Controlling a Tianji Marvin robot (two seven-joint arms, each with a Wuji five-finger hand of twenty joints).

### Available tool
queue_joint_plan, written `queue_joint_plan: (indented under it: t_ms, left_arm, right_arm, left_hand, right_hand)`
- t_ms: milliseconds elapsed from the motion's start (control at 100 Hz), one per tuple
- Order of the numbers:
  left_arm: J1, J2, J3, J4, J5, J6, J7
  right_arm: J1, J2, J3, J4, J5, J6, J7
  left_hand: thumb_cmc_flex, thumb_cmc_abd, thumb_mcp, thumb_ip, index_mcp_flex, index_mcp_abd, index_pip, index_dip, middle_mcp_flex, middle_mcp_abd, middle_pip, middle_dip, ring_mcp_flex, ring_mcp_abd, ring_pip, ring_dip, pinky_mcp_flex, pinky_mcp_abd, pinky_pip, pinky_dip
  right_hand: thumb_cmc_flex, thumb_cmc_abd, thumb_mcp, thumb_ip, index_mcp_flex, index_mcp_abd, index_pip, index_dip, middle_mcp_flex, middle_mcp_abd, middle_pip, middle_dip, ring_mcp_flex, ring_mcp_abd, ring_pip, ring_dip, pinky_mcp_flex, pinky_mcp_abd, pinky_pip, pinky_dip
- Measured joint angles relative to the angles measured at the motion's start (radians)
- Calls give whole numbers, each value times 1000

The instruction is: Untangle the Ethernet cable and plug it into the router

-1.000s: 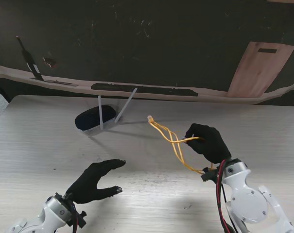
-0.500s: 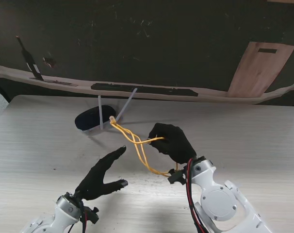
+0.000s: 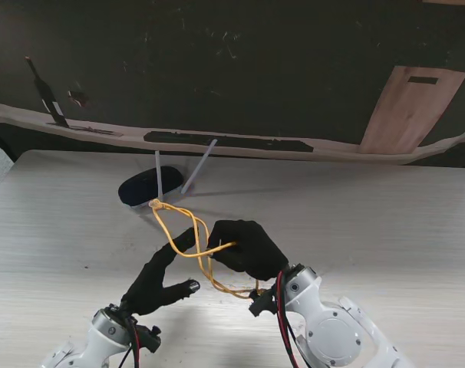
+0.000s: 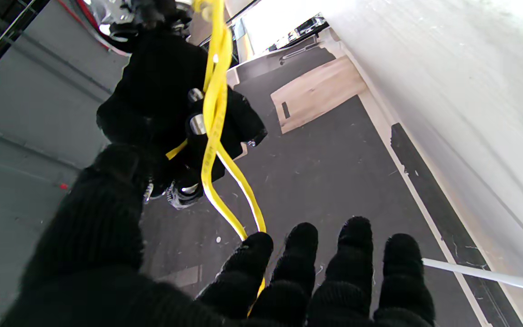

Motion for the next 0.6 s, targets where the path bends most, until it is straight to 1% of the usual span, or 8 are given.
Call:
queue_joint_plan:
  t_ms: [110,190,250,270,320,410,570,600]
  left_arm:
    - [-5,-2,12,2,-37,-6,1]
    - [-7,-6,20,1,-33,1,17]
    - [-6,-10,26,-5,-19,32,42]
    - [-6,-11,28,-9,-11,49,53]
    - [-6,-16,37,-16,10,87,92]
    - [-7,-28,59,-19,9,108,161]
    - [-11,-47,73,-22,7,129,174]
    - [-13,-49,78,-22,13,140,188]
  right_arm:
    - [6,4,-7,17,-8,-34,10]
    - [9,7,-14,24,5,-52,22]
    - [9,9,-22,25,38,-64,28]
    - [9,10,-25,26,46,-69,29]
    - [9,10,-30,26,50,-85,32]
    - [8,12,-38,27,51,-112,43]
    - [12,20,-57,27,82,-103,78]
    - [15,21,-65,27,104,-94,87]
  left_hand:
    - [0,-8,25,-8,0,-1,10,0,13,0,4,0,20,0,14,0,4,0,39,4]
    - [-9,-22,119,-8,0,-2,27,0,31,0,26,0,34,0,34,2,7,0,89,4]
    - [-9,-22,162,-8,0,0,27,0,45,4,46,1,53,0,57,10,17,-10,129,4]
    - [-9,-22,177,-8,0,2,27,-1,54,14,48,2,64,0,66,12,18,-11,143,4]
    - [-9,-22,218,-8,0,19,14,-13,73,22,68,23,86,3,97,14,29,-17,189,13]
    - [-9,-22,285,-8,0,38,-22,-33,109,27,94,36,120,4,144,14,50,-24,256,32]
    - [-9,-21,316,-8,4,40,-40,-41,154,28,120,48,170,4,187,14,77,-25,319,55]
    - [-9,-23,321,-8,31,40,-42,-41,154,29,121,48,170,4,189,14,78,-25,322,64]
  right_hand:
    - [0,-8,2,0,0,0,0,0,1,0,0,0,0,0,0,0,0,0,0,-1]
    - [0,-8,4,0,0,0,0,0,10,-2,0,-1,8,0,0,0,1,2,0,-2]
    - [-1,-8,8,0,0,0,0,0,10,-2,0,-1,8,0,0,0,1,3,0,-2]
    - [-14,-8,8,0,1,-1,0,0,11,-2,0,-1,8,0,0,0,1,3,0,-2]
    - [-23,-8,10,0,14,-2,0,0,11,-3,0,-1,8,0,0,0,1,3,0,-2]
    - [-38,-8,13,0,14,-8,0,3,11,-3,0,-2,8,0,0,0,1,3,0,-2]
    - [-42,-10,29,-9,33,-11,0,5,12,-4,0,-2,8,-2,0,0,2,3,0,-2]
    - [-50,-10,31,-9,33,-11,0,5,12,-5,0,-2,8,-2,1,0,2,3,0,-2]
